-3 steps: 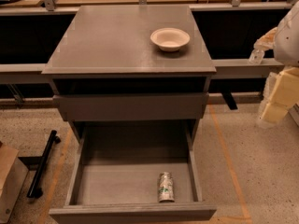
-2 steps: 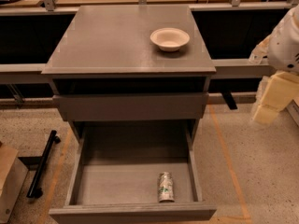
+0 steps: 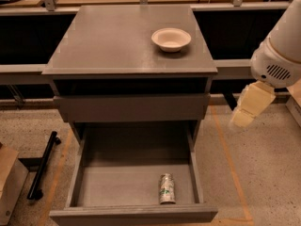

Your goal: Pick 7up can from middle drawer and place on counter

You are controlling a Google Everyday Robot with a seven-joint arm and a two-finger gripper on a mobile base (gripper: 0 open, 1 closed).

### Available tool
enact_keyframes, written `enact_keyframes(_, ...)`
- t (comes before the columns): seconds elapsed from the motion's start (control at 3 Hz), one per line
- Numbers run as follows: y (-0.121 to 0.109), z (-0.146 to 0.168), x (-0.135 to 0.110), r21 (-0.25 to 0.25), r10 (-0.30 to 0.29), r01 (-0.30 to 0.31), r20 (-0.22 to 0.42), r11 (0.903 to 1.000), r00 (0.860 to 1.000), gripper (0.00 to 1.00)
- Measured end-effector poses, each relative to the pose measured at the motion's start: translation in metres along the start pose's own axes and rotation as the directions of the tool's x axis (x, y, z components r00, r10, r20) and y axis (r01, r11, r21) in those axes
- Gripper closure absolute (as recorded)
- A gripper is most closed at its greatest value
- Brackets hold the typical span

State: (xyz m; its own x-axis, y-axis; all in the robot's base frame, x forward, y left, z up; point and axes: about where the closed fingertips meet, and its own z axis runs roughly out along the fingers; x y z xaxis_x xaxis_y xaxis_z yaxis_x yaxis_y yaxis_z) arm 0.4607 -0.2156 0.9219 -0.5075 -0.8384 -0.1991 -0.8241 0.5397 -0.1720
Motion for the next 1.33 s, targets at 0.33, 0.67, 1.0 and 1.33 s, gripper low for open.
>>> enact_keyframes(0.33, 0.003, 0.021, -0.002, -0.048, 0.039, -0.039, -0.001, 0.9981, 0.999, 0.0)
enact_keyframes(0.67, 0.021, 0.056, -0.02, -0.123, 0.067, -0.064, 0.022, 0.9904, 0.998, 0.0)
enact_keyframes(1.0, 0.041, 0.096, -0.04, -0.182, 0.086, -0.073, 0.064, 0.9806, 0.994, 0.0)
enact_keyframes(1.33, 0.041, 0.096, -0.041, -0.181, 0.086, -0.073, 0.064, 0.9808, 0.994, 0.0)
